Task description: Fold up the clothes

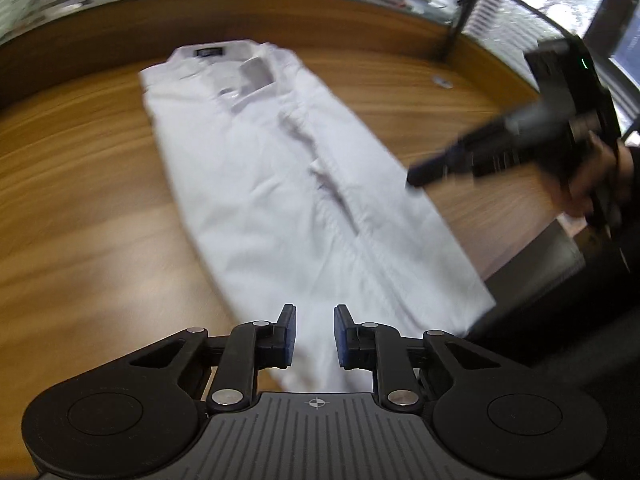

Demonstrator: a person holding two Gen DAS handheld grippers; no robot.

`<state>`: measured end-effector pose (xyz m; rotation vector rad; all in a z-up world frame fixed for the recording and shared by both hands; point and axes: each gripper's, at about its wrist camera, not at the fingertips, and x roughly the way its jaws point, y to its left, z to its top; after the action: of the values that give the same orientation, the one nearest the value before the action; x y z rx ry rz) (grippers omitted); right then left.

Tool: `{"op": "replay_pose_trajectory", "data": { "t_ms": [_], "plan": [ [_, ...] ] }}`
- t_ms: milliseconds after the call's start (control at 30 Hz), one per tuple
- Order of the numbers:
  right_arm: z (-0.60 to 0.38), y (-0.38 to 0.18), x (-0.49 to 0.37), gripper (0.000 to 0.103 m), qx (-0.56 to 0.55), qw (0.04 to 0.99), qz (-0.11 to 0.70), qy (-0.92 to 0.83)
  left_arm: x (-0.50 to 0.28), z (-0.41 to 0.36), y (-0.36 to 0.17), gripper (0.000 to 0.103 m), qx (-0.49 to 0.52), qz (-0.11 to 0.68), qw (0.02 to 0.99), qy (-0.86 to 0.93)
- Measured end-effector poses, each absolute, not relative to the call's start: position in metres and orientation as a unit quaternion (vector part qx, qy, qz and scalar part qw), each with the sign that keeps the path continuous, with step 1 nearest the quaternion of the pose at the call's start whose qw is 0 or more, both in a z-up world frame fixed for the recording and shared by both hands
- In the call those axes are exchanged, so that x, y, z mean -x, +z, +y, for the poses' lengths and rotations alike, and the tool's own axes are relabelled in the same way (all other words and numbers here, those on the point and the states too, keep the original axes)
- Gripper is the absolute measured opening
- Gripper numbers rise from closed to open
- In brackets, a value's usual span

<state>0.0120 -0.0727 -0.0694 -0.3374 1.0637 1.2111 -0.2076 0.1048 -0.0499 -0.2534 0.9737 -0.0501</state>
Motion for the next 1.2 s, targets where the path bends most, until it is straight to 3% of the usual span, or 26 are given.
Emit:
{"op": "replay_pose_trajectory", "data": {
  "t_ms": [133, 300, 400, 433, 633, 800, 1000, 1200],
  "plan": [
    [-0.079, -0.078, 0.025, 0.020, 0.134, 0.678, 0.492, 0.530, 0.187, 0.108, -0.076, 0.021, 0.132, 0.491, 0.859, -0.061],
    [-0.081, -0.082, 0.073, 0.020, 0.153, 0.674, 0.493, 0.529, 0.195, 0.097, -0.104, 0.023, 0.067, 0.536, 0.836, -0.095],
    [-0.078, -0.079, 0.095, 0.020, 0.169, 0.677, 0.483, 0.529, 0.207, 0.090, -0.087, 0.044, 0.057, 0.520, 0.844, -0.117],
    [-0.077, -0.076, 0.102, 0.020, 0.168, 0.678, 0.477, 0.533, 0.212, 0.088, -0.083, 0.046, 0.055, 0.514, 0.847, -0.127],
    [-0.063, -0.091, 0.122, 0.020, 0.160, 0.684, 0.480, 0.525, 0.226, 0.082, -0.107, 0.046, 0.047, 0.528, 0.836, -0.141],
    [-0.066, -0.098, 0.115, 0.020, 0.127, 0.688, 0.507, 0.503, 0.222, 0.090, -0.081, 0.044, 0.074, 0.507, 0.845, -0.151],
    [-0.085, -0.076, 0.059, 0.020, 0.048, 0.713, 0.523, 0.464, 0.192, 0.138, -0.063, 0.032, 0.195, 0.476, 0.850, -0.113],
    [-0.088, -0.087, -0.009, 0.018, -0.025, 0.700, 0.568, 0.433, 0.151, 0.166, -0.081, 0.024, 0.289, 0.455, 0.840, -0.061]
  ]
}}
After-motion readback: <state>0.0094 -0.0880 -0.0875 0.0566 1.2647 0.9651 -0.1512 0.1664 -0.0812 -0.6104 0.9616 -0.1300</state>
